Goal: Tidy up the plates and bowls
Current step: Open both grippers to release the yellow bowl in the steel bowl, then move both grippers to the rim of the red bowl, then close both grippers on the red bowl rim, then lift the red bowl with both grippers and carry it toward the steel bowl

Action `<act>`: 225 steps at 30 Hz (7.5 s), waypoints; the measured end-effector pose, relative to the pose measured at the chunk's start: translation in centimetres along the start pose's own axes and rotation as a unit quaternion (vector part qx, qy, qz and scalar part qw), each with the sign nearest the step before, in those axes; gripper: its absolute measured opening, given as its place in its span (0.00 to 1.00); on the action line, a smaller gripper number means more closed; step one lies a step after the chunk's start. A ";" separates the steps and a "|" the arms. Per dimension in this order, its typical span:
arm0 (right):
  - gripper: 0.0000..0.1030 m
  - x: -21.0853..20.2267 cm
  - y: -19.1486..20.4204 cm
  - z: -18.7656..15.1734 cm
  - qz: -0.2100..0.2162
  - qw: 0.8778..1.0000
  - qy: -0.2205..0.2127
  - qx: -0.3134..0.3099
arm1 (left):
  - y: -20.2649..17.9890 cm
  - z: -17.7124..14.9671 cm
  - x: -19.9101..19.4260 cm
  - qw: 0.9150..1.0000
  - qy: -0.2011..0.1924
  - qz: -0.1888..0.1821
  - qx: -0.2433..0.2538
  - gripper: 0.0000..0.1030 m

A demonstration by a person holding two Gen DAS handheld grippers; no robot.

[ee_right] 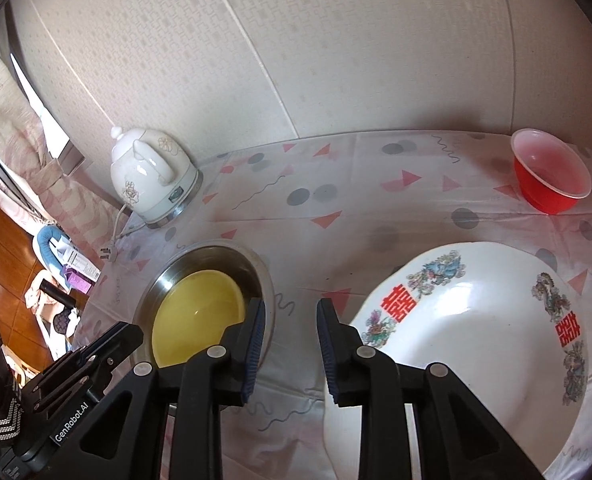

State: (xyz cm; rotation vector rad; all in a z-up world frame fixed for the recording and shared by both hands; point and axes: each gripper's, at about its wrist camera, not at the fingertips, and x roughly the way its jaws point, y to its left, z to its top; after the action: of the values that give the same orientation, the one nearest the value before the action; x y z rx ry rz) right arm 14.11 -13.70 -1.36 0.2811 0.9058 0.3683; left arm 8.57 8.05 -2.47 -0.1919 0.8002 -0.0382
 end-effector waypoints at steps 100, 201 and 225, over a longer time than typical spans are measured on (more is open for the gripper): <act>0.14 -0.1 -19.5 8.3 -0.048 0.989 0.002 0.137 | -19.3 8.8 16.8 0.976 0.138 -0.168 0.015 0.09; 0.10 2.8 -14.8 7.5 -0.031 0.988 0.012 0.149 | -9.8 8.3 15.1 0.975 0.125 -0.166 -0.074 0.25; 0.12 0.6 -12.2 7.0 0.011 0.992 -0.009 0.129 | -11.5 8.0 11.2 0.981 0.078 -0.176 -0.015 0.16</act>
State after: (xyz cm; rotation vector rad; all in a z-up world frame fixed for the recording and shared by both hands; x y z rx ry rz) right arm 22.44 -25.02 -2.42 0.5312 0.9346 0.2681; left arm 22.52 -3.13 -2.81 -0.3603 0.9161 -0.3789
